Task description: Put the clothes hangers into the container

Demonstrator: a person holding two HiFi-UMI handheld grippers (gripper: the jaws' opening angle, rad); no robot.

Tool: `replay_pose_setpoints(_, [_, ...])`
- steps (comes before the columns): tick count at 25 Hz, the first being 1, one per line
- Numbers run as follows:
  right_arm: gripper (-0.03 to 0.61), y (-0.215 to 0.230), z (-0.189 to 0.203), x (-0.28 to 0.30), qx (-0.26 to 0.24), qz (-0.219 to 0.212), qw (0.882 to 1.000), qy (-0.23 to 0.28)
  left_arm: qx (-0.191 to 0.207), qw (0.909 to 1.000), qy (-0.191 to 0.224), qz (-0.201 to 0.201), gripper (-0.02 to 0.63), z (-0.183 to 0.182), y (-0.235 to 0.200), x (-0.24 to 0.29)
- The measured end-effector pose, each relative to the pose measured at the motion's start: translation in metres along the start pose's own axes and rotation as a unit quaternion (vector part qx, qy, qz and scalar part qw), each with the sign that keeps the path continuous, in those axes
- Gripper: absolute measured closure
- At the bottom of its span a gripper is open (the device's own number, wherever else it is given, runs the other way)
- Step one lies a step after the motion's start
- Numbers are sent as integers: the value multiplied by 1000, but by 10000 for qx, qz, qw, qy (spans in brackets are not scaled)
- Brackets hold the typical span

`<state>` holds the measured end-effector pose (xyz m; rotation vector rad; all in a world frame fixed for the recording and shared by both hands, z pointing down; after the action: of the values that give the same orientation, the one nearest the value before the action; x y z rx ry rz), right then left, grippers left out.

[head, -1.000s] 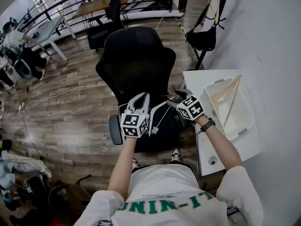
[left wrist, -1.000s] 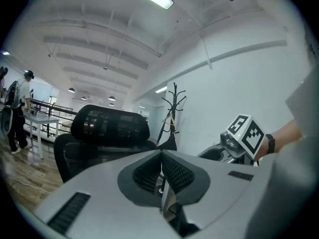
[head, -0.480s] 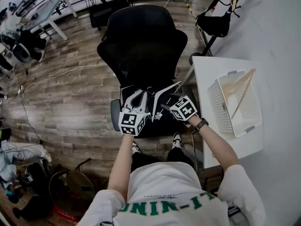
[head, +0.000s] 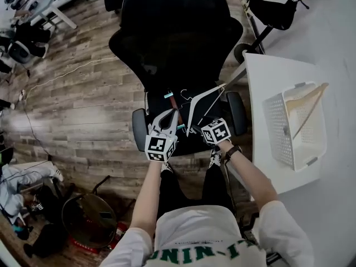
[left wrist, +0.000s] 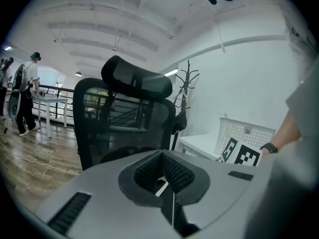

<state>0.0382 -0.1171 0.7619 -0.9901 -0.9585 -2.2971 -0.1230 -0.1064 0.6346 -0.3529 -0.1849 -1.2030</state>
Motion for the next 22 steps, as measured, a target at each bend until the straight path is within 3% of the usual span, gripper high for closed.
replay_pose_setpoints(7, [305, 56, 35, 97, 722, 268, 9970, -118, -213, 9993, -307, -38, 603, 78, -29, 49])
replay_pose_setpoints(12, [309, 87, 60, 139, 1479, 534, 9875, -58, -452, 9981, -409, -108, 603, 123, -41, 72])
replay_pose_setpoints(17, [314, 114, 82, 200, 1569, 658, 9853, -140, -438, 9975, -552, -87, 603, 170, -59, 93])
replay_pose_setpoints(22, [314, 124, 88, 241, 1578, 909, 9826, -376, -499, 9967, -637, -107, 603, 189, -77, 99])
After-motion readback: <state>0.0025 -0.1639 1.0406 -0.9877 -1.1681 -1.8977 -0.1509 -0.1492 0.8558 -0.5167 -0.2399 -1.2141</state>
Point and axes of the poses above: the fingertips, and each gripper's own axes: x forward along the fingers, y to its right, z out of its underside, the point moved 6 cm from there along -x, backward along the fingers, and after that the axes turned 4 degrees about -z, right-handed, at the moved point
